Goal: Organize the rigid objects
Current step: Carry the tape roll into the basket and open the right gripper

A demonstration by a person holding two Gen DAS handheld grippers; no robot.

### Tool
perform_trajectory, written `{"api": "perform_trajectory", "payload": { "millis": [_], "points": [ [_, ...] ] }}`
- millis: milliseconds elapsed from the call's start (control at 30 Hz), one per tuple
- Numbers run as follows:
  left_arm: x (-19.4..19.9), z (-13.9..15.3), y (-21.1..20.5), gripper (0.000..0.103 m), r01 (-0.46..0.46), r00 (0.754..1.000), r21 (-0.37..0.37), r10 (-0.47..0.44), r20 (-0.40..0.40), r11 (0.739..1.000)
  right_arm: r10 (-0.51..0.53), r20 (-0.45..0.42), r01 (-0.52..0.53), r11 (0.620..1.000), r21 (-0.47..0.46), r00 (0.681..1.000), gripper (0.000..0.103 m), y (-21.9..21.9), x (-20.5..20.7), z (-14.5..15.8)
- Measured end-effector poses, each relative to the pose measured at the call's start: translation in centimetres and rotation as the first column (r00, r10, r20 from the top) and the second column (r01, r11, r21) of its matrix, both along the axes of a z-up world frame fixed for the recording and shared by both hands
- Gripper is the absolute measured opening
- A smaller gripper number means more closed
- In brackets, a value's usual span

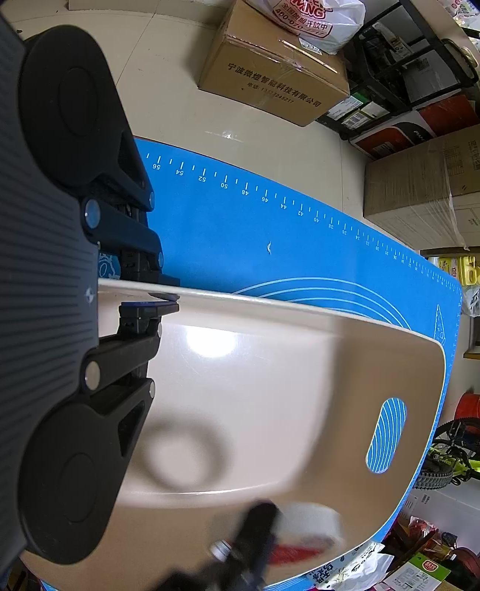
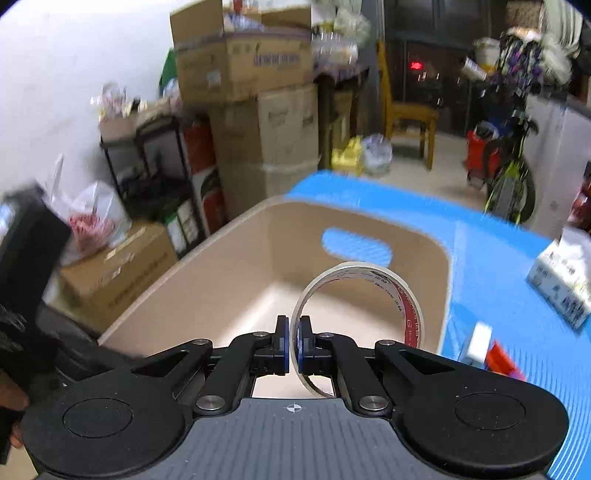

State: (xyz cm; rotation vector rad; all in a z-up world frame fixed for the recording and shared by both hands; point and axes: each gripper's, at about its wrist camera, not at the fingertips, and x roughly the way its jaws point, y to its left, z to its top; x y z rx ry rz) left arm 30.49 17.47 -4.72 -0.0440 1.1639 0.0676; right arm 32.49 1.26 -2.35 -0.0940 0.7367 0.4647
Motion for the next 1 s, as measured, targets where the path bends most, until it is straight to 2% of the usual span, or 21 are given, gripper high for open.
{"api": "perform_trajectory", "payload": {
  "millis": [200, 367, 400, 433, 467, 533, 667, 733, 1000],
  "points": [
    [0.0, 0.0, 0.0, 0.008, 0.0, 1.0, -0.004, 0.0, 0.001, 1.0, 0.02, -0.172, -0.029, 0.998, -0.049, 0.985, 0.016, 0.9, 0.9, -3.1],
    [-0.1, -0.1, -0.1, 0.008, 0.002, 1.0, 0.001, -0.002, 0.0, 1.0, 0.024, -0.216, -0.042, 0.996, -0.08, 0.976, 0.018, 1.4, 0.5, -4.0],
    [-0.1, -0.1, -0.1, 0.008, 0.001, 1.0, 0.002, -0.001, 0.0, 1.0, 0.021, -0.224, -0.042, 0.995, -0.09, 0.974, 0.021, 1.5, 0.5, -4.0],
    [-0.1, -0.1, -0.1, 0.008, 0.001, 1.0, 0.003, -0.001, -0.001, 1.0, 0.021, -0.224, -0.043, 0.995, -0.095, 0.974, 0.032, 1.4, 0.4, -4.1],
    [-0.1, -0.1, -0.1, 0.008, 0.002, 1.0, 0.004, -0.002, -0.001, 1.0, 0.022, -0.212, -0.042, 0.995, -0.092, 0.977, 0.036, 1.3, 0.2, -3.9],
    [-0.1, -0.1, -0.1, 0.008, 0.003, 1.0, 0.007, -0.003, -0.001, 1.0, 0.021, -0.197, -0.032, 0.998, -0.056, 0.98, 0.053, 0.8, -0.1, -3.3],
    [-0.1, -0.2, -0.1, 0.008, 0.003, 1.0, 0.007, -0.003, -0.001, 1.0, 0.005, -0.148, -0.002, 1.0, 0.027, 0.989, 0.066, -0.3, -0.8, -1.5],
    [-0.1, -0.2, -0.1, 0.008, 0.003, 1.0, 0.007, -0.003, -0.001, 1.0, -0.009, -0.128, 0.014, 0.999, 0.038, 0.992, 0.077, -0.8, -1.2, -0.6],
    [-0.1, -0.2, -0.1, 0.008, 0.004, 1.0, 0.008, -0.004, 0.0, 1.0, -0.113, -0.021, 0.115, 0.987, 0.113, 0.993, 0.081, -5.0, -2.6, 2.6]
  ]
}}
